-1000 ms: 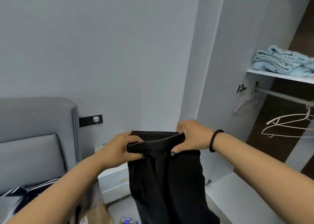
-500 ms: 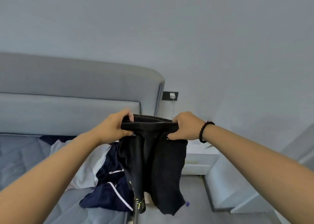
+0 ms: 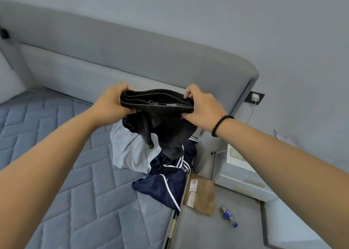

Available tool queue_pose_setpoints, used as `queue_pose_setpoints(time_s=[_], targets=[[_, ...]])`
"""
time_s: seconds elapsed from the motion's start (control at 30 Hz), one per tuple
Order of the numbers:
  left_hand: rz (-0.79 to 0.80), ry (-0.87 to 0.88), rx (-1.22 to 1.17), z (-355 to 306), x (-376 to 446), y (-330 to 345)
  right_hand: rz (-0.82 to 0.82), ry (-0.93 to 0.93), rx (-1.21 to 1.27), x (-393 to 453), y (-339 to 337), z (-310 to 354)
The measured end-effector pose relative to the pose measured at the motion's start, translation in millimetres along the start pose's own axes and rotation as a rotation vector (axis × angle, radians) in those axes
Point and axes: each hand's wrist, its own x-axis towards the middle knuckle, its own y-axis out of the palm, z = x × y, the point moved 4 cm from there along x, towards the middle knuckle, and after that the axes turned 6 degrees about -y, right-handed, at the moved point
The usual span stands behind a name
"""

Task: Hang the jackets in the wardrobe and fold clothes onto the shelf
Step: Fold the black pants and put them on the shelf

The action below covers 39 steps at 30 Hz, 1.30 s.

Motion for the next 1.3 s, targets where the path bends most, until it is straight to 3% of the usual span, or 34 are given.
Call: queue_pose_setpoints(time_s=[0.27, 0.4, 0.53, 0.8, 0.87, 1.07, 1.17, 1.3], targets=[[0.223, -0.143, -0.05, 46.6, -138.9, 29.3, 0.362, -0.036, 0.011, -85.7, 59.0, 41.9], [0.259, -0.146, -0.001, 43.5, -187.0, 35.0, 0.424, -0.051, 0.01, -131.1, 56.6, 63.6], [0.399, -0.177, 0.107, 34.6, -219.9, 37.9, 0.453, -0.052, 0.053, -166.9, 54.2, 76.6], [0.349, -0.198, 0.806, 48.2, -207.1, 44.0, 0.419, 0.005, 0.025, -160.9, 82.5, 80.9], [0.328, -0.231, 0.692, 52.8, -191.5, 40.7, 0.391, 0.028, 0.03, -147.9, 83.0, 78.3], [-0.032, -0.287, -0.192, 54.0, -141.5, -2.8, 0.046, -0.001, 0.155, -92.4, 56.3, 83.0], [-0.112, -0.183, -0.295, 56.2, -127.8, -22.6, -0.142, -0.052, 0.275, -78.7, 51.3, 91.0], [-0.078, -0.074, -0.247, 80.7, -143.0, -25.3, -0.163, -0.091, 0.369, -86.0, 82.0, 89.8]])
